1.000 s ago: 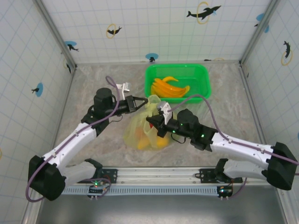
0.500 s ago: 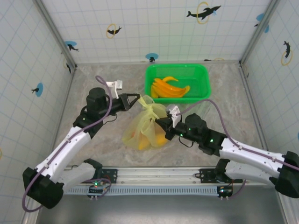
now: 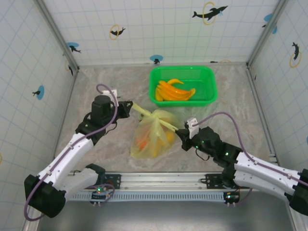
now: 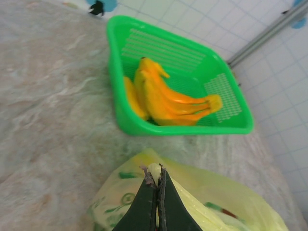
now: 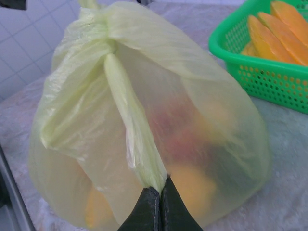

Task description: Place the fake fruits into the plastic bag and tie a complex knot

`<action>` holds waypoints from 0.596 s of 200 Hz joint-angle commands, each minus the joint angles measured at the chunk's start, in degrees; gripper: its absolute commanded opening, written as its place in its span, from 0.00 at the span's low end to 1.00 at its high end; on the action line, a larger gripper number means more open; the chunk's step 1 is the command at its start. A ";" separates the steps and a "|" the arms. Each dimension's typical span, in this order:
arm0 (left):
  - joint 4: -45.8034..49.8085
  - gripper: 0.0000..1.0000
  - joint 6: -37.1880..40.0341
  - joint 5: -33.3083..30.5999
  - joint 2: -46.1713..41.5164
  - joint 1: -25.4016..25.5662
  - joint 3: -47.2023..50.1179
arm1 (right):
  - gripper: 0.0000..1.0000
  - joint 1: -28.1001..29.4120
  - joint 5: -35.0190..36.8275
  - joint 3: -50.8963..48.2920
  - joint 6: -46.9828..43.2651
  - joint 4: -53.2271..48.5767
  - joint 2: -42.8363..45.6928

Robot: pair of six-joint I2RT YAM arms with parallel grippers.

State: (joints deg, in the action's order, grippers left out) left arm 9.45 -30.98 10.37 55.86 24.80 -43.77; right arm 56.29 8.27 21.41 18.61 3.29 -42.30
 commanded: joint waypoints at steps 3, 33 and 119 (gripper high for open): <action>0.45 0.00 2.08 -12.53 -1.82 -3.87 1.56 | 0.00 -1.93 5.61 -4.32 5.62 -5.31 3.60; 0.56 0.00 1.50 -16.01 -3.48 -5.62 4.57 | 0.00 -3.74 8.15 -7.52 8.68 -6.52 7.63; 2.63 0.00 0.60 -23.29 -8.21 -7.94 14.19 | 0.00 -7.23 13.69 -13.01 17.70 -11.68 14.30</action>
State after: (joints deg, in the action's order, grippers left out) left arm 11.55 -30.46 1.65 48.40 21.15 -31.20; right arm 51.13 11.57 10.79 32.25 0.03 -29.80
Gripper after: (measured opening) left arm 0.051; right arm 0.044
